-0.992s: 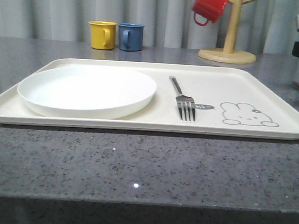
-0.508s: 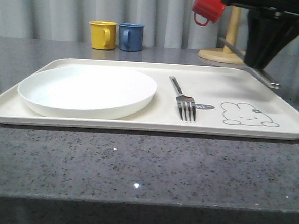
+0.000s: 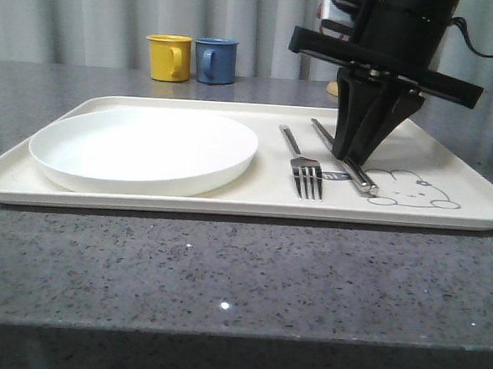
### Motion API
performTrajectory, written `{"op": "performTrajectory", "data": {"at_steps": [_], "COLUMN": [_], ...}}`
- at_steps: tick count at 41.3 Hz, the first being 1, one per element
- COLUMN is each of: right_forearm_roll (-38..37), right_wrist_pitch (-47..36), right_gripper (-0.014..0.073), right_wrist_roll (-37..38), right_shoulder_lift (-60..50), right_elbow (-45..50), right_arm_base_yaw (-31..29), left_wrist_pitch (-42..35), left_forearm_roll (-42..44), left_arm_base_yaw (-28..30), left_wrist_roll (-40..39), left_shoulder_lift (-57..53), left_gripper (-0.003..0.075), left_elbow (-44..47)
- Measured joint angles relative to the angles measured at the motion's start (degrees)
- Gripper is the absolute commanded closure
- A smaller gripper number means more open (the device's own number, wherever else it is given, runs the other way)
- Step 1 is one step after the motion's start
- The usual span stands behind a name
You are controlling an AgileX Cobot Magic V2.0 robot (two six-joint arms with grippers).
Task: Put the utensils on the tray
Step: 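Lower the chopsticks onto the tray next to the fork and release, then grasp the silver spoon beside the tray with the right gripper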
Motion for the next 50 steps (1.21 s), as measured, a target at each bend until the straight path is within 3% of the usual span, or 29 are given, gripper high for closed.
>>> {"op": "performTrajectory", "data": {"at_steps": [8,16,21,32,40,50], "right_forearm_roll": [0.1,0.2,0.0,-5.9,-11.1,-12.7], "right_wrist_pitch": [0.0,0.1,0.2,0.5,0.9,1.0], "right_gripper": [0.0276,0.0272,0.0272,0.0275,0.0275,0.0275], "right_wrist_roll": [0.2,-0.4,-4.5,-10.9,-12.5,-16.4], "right_shoulder_lift": [0.1,0.1,-1.1,-12.6,-19.1,-18.1], "right_elbow": [0.0,-0.3,-0.5,2.6,8.9,13.0], "right_arm_base_yaw": [0.0,0.0,0.0,-1.1,-11.0,-25.5], "left_wrist_pitch": [0.0,0.0,0.0,0.0,0.0,0.0], "left_forearm_roll": [0.0,0.0,0.0,0.0,0.0,0.0], "left_arm_base_yaw": [0.0,0.0,0.0,0.0,0.0,0.0], "left_wrist_roll": [0.0,0.0,0.0,0.0,0.0,0.0], "left_shoulder_lift": [0.0,0.0,0.0,0.0,0.0,0.0], "left_gripper": [0.0355,0.0355,0.0355,0.0355,0.0355,0.0355], "left_elbow": [0.0,0.0,0.0,0.0,0.0,0.0]}}
